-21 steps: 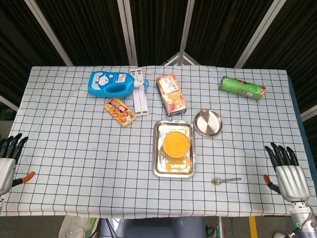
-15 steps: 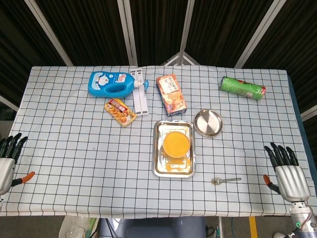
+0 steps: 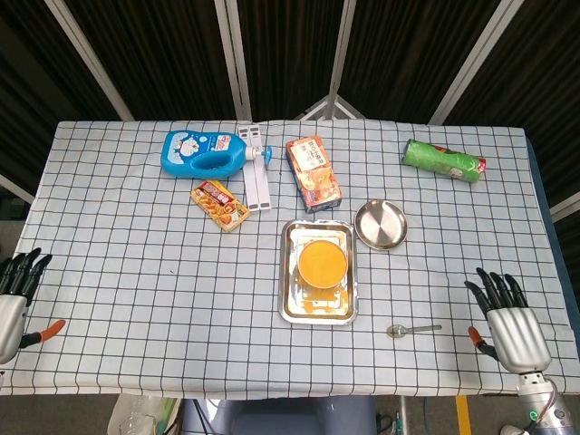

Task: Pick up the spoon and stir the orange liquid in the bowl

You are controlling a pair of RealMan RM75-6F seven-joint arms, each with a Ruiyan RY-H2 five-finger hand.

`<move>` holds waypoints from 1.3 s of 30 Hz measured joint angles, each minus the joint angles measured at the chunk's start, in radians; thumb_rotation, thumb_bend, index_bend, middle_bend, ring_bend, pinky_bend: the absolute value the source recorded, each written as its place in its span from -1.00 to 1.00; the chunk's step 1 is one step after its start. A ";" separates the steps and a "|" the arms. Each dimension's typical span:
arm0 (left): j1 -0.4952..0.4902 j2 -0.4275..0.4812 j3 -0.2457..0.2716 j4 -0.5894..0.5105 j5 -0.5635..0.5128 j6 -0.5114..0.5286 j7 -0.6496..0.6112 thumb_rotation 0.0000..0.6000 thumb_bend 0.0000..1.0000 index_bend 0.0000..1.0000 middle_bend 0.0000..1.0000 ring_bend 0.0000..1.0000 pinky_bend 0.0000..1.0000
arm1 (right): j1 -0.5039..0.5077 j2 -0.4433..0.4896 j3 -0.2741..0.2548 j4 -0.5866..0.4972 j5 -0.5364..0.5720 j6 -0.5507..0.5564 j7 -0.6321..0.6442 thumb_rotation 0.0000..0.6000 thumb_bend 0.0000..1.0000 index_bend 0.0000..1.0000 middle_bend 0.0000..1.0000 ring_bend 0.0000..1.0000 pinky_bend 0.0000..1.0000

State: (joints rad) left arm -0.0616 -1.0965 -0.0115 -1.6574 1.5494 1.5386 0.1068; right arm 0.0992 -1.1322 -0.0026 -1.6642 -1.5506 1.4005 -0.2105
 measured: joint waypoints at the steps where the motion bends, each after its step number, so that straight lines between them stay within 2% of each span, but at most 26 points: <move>1: 0.003 0.002 0.003 -0.006 0.005 0.005 0.003 1.00 -1.00 -1.00 -1.00 -1.00 -1.00 | 0.001 -0.005 -0.006 -0.006 -0.003 -0.007 -0.014 1.00 -0.25 -0.41 -0.93 -1.00 -0.97; 7: 0.016 0.005 0.014 -0.022 0.028 0.026 0.012 1.00 -1.00 -1.00 -1.00 -1.00 -1.00 | 0.004 -0.043 -0.025 -0.019 -0.012 -0.030 -0.089 1.00 -0.25 -0.24 -0.84 -1.00 -0.97; 15: 0.009 0.000 0.009 -0.018 0.032 0.018 0.004 1.00 -1.00 -1.00 -1.00 -1.00 -1.00 | 0.018 -0.125 -0.032 0.001 -0.004 -0.072 -0.179 1.00 -0.25 -0.16 -0.80 -1.00 -0.97; 22: -0.004 -0.004 0.007 -0.017 0.034 -0.004 -0.002 1.00 -1.00 -1.00 -1.00 -1.00 -1.00 | 0.032 -0.216 -0.032 0.062 0.026 -0.117 -0.231 1.00 -0.25 -0.12 -0.77 -1.00 -0.97; 28: -0.011 -0.008 0.005 -0.015 0.032 -0.015 -0.008 1.00 -1.00 -1.00 -1.00 -1.00 -1.00 | 0.046 -0.277 -0.018 0.128 0.053 -0.136 -0.244 1.00 -0.25 -0.03 -0.69 -1.00 -0.97; 39: -0.014 -0.013 0.004 -0.014 0.028 -0.020 0.002 1.00 -1.00 -1.00 -1.00 -1.00 -1.00 | 0.071 -0.338 -0.004 0.238 0.090 -0.176 -0.222 1.00 -0.25 0.02 -0.66 -1.00 -0.97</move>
State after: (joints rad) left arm -0.0757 -1.1093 -0.0080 -1.6714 1.5777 1.5184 0.1084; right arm 0.1701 -1.4700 -0.0069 -1.4263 -1.4603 1.2249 -0.4322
